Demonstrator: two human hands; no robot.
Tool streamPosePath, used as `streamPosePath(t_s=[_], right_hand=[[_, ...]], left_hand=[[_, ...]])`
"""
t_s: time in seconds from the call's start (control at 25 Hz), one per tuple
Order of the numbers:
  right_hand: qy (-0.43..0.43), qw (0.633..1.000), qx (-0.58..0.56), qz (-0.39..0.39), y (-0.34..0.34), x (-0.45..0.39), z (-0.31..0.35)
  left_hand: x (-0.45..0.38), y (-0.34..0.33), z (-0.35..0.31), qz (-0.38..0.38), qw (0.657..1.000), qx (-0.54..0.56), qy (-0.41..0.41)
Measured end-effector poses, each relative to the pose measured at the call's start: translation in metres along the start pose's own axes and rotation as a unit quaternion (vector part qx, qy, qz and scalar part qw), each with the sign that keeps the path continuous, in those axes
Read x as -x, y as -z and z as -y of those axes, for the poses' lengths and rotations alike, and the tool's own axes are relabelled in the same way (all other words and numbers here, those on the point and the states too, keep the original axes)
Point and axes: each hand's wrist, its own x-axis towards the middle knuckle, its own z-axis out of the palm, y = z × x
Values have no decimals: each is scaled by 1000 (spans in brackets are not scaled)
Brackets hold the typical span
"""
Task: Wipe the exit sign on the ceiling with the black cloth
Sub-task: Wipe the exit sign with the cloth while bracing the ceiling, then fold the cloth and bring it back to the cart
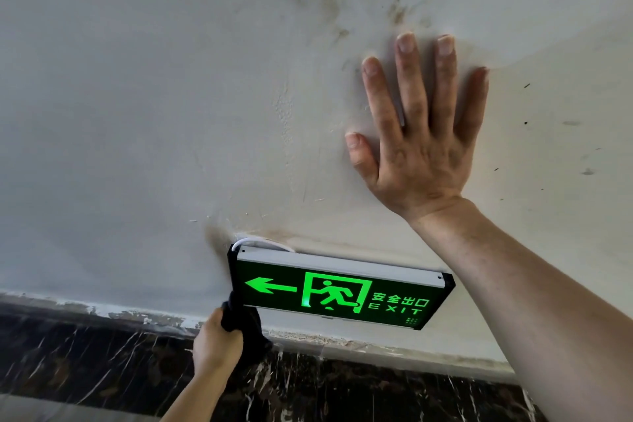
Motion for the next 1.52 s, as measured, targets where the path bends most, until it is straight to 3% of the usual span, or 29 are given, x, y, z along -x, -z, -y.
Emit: streamPosePath(t_s=[0.12, 0.32, 0.48, 0.64, 0.76, 0.88, 1.0, 1.08, 1.24, 1.52], right_hand=[[-1, 1000, -6, 10, 4, -1, 0], [-5, 996, -44, 78, 19, -4, 0], [-22, 977, -97, 188, 50, -12, 1], [-124, 947, -223, 194, 93, 5, 16], [-260, 864, -347, 255, 128, 31, 31], [-374, 698, -430, 434, 147, 36, 32], [-436, 505, -482, 568, 165, 11, 15], [-440, 440, -510, 595, 181, -16, -1], [-431, 417, -538, 592, 214, -89, -33], [-512, 403, -548, 525, 279, -267, -92]], left_hand=[[14, 3, 8, 98, 994, 13, 50], [51, 33, 3, 201, 928, 277, 146], [87, 64, -13, 232, 877, 407, 102], [115, 82, -41, 301, 825, 474, 73], [137, 85, -65, 345, 785, 511, 64], [158, 89, -87, 391, 775, 495, 21], [184, 109, -114, 396, 799, 452, -12], [203, 131, -140, 392, 814, 429, -19], [242, 186, -203, 377, 849, 368, -29], [320, 314, -319, 365, 851, 378, -17]])
